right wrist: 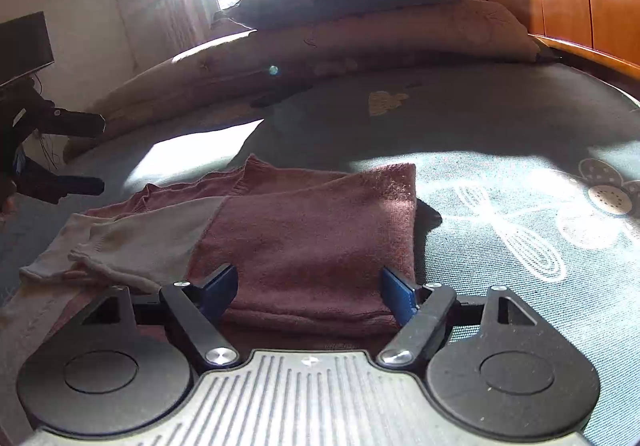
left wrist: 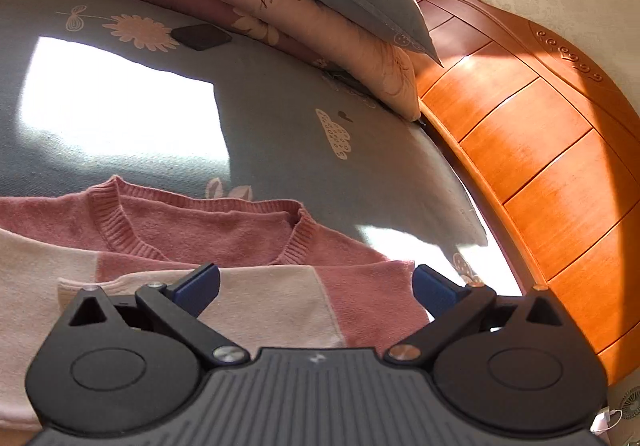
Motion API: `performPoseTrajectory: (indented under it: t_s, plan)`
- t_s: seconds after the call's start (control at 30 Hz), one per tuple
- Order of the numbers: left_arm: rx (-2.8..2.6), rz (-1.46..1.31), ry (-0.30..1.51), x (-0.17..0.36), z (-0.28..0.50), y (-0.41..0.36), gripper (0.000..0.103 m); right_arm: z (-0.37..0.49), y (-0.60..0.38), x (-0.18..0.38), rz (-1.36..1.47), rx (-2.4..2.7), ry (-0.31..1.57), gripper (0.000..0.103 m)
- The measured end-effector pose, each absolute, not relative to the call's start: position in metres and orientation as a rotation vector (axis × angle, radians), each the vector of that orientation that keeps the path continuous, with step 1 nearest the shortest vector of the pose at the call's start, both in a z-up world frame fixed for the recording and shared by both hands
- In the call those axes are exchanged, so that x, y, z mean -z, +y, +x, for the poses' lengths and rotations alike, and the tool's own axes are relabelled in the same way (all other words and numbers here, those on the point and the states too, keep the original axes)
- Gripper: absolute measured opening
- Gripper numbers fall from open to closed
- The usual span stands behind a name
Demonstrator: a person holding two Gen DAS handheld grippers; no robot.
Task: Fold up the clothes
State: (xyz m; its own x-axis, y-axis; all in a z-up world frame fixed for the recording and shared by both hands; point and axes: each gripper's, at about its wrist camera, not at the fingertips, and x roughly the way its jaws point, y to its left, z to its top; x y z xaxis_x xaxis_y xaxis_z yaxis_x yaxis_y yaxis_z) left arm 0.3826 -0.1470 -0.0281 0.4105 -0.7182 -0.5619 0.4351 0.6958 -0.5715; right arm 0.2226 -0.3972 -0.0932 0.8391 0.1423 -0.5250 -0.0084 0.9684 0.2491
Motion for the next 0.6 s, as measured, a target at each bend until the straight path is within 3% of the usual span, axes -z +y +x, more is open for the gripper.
performPoseTrajectory:
  t_s: [0.3, 0.47, 0.6]
  plan:
    - [0.997, -0.334, 1.054, 0.06, 0.424, -0.306, 0.102, 0.221, -0.383, 0.097, 0.14, -0.076, 0.587, 0.085]
    - [0.978, -0.308, 1.086, 0.087, 0.441, -0.339, 0.102, 0.222, -0.381, 0.098, 0.12, -0.059, 0.606, 0.084]
    - [0.957, -0.312, 1.088, 0.086, 0.453, -0.345, 0.102, 0.222, -0.38, 0.1, 0.106, -0.083, 0.607, 0.091]
